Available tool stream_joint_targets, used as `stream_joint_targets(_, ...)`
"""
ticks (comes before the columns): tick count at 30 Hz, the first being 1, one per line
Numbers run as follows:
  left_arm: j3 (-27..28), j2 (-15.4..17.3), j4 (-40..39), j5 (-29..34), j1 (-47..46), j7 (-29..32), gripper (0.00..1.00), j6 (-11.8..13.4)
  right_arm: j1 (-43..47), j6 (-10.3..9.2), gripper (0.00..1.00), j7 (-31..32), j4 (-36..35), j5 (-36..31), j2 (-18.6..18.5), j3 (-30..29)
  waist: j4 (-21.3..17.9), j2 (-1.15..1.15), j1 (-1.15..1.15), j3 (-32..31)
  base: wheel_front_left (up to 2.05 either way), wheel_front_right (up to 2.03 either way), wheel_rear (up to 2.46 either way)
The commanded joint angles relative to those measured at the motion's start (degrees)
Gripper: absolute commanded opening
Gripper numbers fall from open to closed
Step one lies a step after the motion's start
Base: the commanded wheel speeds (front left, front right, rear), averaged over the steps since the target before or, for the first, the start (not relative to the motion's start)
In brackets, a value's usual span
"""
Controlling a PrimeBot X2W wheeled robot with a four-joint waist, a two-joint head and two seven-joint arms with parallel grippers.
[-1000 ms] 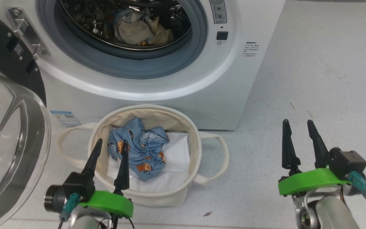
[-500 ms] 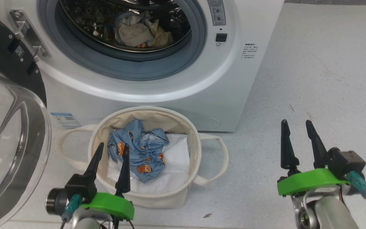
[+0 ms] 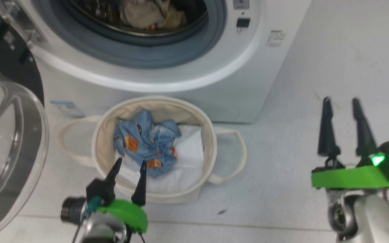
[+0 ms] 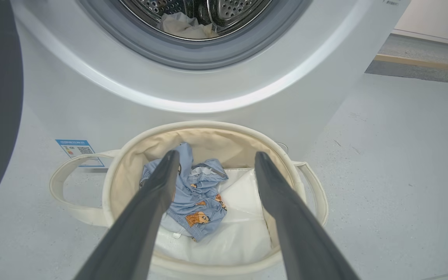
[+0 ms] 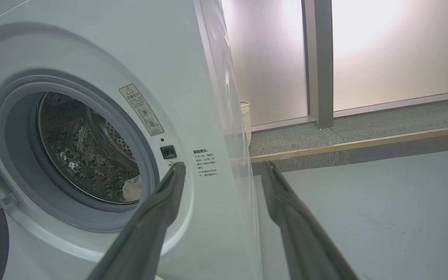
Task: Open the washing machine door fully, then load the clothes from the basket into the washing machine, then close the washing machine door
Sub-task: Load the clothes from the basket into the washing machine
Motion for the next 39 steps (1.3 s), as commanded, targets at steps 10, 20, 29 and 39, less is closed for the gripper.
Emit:
stream_joint_targets(10, 0.5, 0.8, 17.1, -3.0, -21.8, -0.3, 1.0, -3.2, -5.5, 0.02, 1.0, -0.3, -10.9, -1.5, 0.1, -4.1, 1.1, 0.0, 0.0, 19.6, 0.0, 0.0, 0.0)
stream_joint_targets(20, -4.3, 0.8, 32.8, -3.8, -38.2, -0.3, 1.0, -1.4, -9.2, 0.02, 1.0, -0.3, -14.0, -2.7, 0.1, -6.4, 1.4, 0.0, 0.0, 31.8, 0.0, 0.0, 0.0)
stream_joint_targets(29, -6.5, 1.5, 39.4, -2.7, -48.1, -0.3, 1.0, 2.4, -9.9, 0.02, 1.0, -0.3, -15.4, -2.4, 0.1, -4.1, -0.1, 0.0, 0.0, 39.1, 0.0, 0.0, 0.0)
stream_joint_targets(39, -5.8, 2.5, 41.2, -3.6, -54.5, -0.3, 1.0, 4.9, -9.7, 0.02, 1.0, -0.3, -15.9, -2.4, 0.1, -3.8, -1.1, 0.0, 0.0, 43.3, 0.07, 0.07, 0.07)
